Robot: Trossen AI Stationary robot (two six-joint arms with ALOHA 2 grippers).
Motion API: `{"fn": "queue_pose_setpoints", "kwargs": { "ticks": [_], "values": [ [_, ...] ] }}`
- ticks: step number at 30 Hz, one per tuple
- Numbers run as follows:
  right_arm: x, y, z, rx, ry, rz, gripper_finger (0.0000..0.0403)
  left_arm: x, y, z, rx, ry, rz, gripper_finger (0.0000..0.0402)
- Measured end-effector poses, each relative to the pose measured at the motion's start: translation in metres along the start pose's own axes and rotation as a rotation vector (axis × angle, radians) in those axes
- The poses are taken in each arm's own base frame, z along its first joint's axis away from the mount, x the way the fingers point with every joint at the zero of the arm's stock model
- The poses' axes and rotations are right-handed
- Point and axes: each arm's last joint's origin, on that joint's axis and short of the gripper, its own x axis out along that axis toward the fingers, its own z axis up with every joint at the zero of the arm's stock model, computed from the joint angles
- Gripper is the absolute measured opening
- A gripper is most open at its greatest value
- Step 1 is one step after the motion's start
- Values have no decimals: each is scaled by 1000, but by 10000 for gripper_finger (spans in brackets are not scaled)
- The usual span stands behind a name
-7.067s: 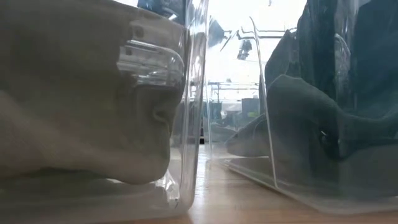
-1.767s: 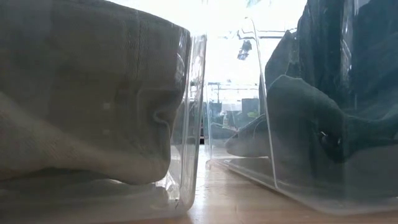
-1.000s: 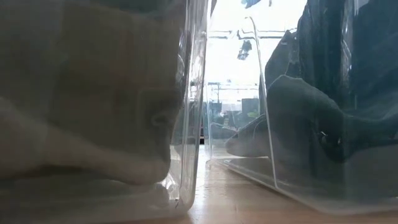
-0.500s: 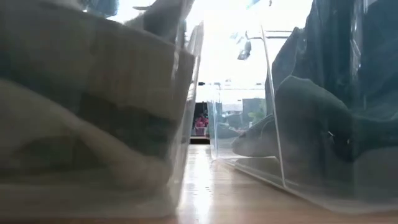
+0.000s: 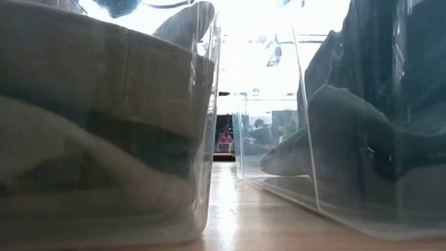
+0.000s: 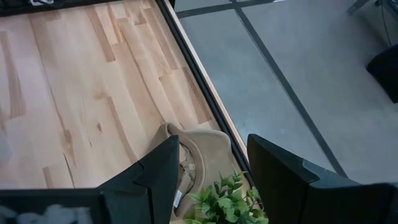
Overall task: Pick & Place hat
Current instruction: Put the left brown cap into the left transparent bin, then put the brown cap into the left transparent bin
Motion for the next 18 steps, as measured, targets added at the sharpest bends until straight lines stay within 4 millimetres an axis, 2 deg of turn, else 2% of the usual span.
{"fn": "queue_pose_setpoints", "kwargs": {
  "ticks": [5,12,15,18],
  "values": [
    [0,0,0,3,0,0,182,-10,-1,-4,26,55,-19,166],
    [0,1,0,3,-2,48,182,-44,-4,-12,108,31,-141,179],
    [0,2,0,-8,-2,84,182,-63,-6,-13,140,-59,-222,179],
    [0,4,0,-21,-6,130,182,-85,-8,-9,187,-242,-316,179]
  ]
}}
